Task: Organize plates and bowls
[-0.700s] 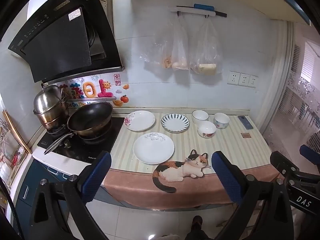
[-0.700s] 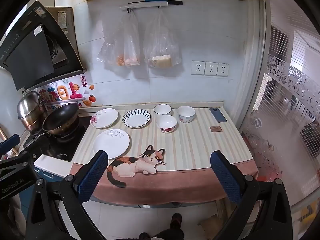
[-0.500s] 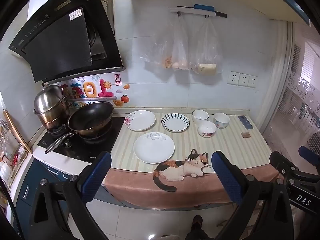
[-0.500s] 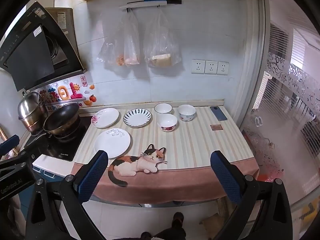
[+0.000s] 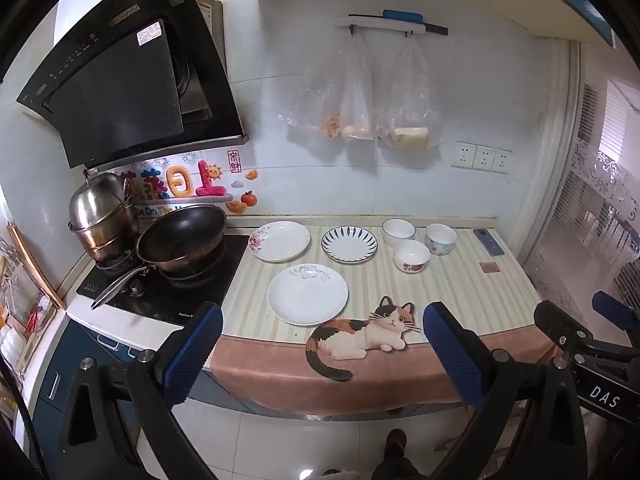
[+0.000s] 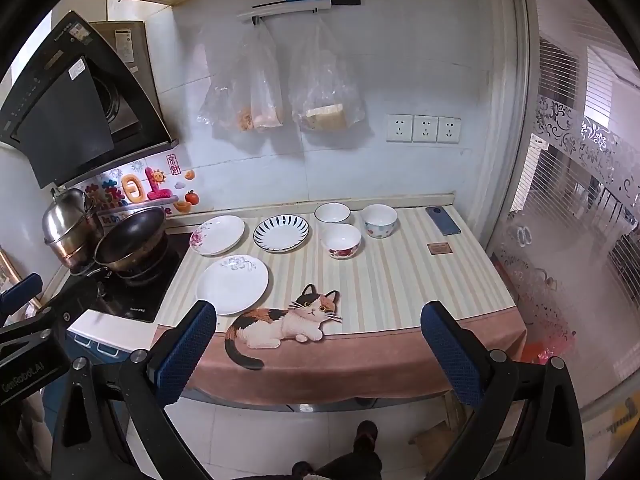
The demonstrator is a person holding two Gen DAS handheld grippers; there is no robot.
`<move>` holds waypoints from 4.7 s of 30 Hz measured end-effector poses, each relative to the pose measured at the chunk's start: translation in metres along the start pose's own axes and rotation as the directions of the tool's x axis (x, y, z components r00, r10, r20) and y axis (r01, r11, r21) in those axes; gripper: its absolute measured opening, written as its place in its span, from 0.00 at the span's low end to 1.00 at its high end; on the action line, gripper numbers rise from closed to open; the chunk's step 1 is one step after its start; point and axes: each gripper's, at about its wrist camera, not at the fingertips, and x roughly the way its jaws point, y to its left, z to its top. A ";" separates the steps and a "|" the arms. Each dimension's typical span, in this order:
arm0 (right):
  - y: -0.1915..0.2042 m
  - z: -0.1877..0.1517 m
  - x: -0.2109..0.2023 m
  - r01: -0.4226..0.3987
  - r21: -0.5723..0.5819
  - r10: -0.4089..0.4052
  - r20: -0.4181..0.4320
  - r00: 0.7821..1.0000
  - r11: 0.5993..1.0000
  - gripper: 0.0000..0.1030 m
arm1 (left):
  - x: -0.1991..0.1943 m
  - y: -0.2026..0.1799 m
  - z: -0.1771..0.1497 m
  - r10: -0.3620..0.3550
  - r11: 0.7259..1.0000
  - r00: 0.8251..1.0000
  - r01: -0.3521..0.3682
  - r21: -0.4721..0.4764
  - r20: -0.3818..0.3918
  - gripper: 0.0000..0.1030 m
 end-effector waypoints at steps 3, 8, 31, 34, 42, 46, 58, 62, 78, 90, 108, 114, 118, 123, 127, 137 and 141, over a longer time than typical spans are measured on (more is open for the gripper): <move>-0.001 0.000 -0.003 -0.001 0.008 0.001 0.002 1.000 1.000 1.00 | -0.003 -0.002 0.000 0.000 1.000 1.000 0.000 0.002 0.003 1.00; -0.006 0.001 -0.008 -0.001 0.012 0.001 0.007 1.000 1.000 1.00 | -0.005 -0.011 0.001 0.000 1.000 1.000 0.000 0.013 -0.003 1.00; -0.007 0.003 -0.017 -0.003 0.014 0.002 0.020 1.000 1.000 1.00 | -0.006 -0.009 0.003 -0.001 1.000 1.000 0.001 0.011 0.007 1.00; -0.005 0.004 -0.017 -0.003 0.016 0.003 0.019 1.000 1.000 1.00 | -0.006 -0.008 0.002 -0.004 1.000 1.000 0.004 0.010 0.007 1.00; 0.000 0.005 -0.019 0.000 0.019 0.000 0.028 1.000 1.000 1.00 | -0.007 -0.007 0.001 -0.002 1.000 1.000 0.002 0.009 0.015 1.00; 0.000 0.005 -0.019 -0.001 0.024 0.000 0.026 1.000 1.000 1.00 | -0.007 -0.004 0.001 -0.003 1.000 1.000 0.003 0.006 0.022 1.00; 0.000 0.004 -0.022 -0.003 0.025 0.002 0.039 0.999 1.000 1.00 | -0.008 -0.004 0.001 -0.002 1.000 1.000 0.002 0.004 0.031 1.00; 0.001 0.003 -0.022 -0.003 0.026 0.001 0.043 0.999 1.000 1.00 | -0.010 -0.003 0.002 0.000 1.000 0.999 0.000 0.001 0.039 1.00; 0.014 0.005 -0.018 -0.027 0.034 0.026 0.038 0.999 0.999 1.00 | -0.012 0.007 -0.005 0.010 1.000 0.998 -0.009 -0.012 0.062 1.00; 0.013 0.014 0.162 -0.173 0.119 0.193 -0.176 0.965 0.978 1.00 | 0.149 0.065 0.001 0.187 0.978 0.975 -0.196 -0.071 -0.117 1.00; 0.079 -0.018 0.574 -0.330 0.291 0.440 -0.617 0.653 0.898 0.96 | 0.499 0.135 -0.048 0.048 0.961 0.750 -0.215 -0.174 -0.660 0.92; 0.101 -0.030 0.618 -0.367 0.340 0.498 -0.658 0.565 0.866 0.67 | 0.543 0.140 -0.059 -0.022 0.958 0.707 -0.187 -0.218 -0.707 0.63; 0.112 -0.036 0.632 -0.381 0.325 0.495 -0.667 0.556 0.866 0.29 | 0.552 0.140 -0.066 -0.033 0.962 0.695 -0.172 -0.211 -0.718 0.34; 0.110 -0.038 0.630 -0.389 0.306 0.489 -0.647 0.585 0.869 0.16 | 0.544 0.136 -0.071 -0.005 0.968 0.710 -0.172 -0.181 -0.704 0.29; 0.102 -0.037 0.624 -0.381 0.288 0.473 -0.639 0.606 0.878 0.17 | 0.534 0.124 -0.071 0.021 0.978 0.719 -0.159 -0.136 -0.694 0.27; 0.059 -0.036 0.586 -0.399 0.259 0.468 -0.623 0.627 0.880 0.17 | 0.501 0.082 -0.055 0.029 0.987 0.775 -0.121 -0.102 -0.631 0.27; 0.036 -0.028 0.565 -0.400 0.256 0.470 -0.593 0.654 0.880 0.17 | 0.483 0.063 -0.046 0.003 0.990 0.785 -0.089 -0.108 -0.620 0.27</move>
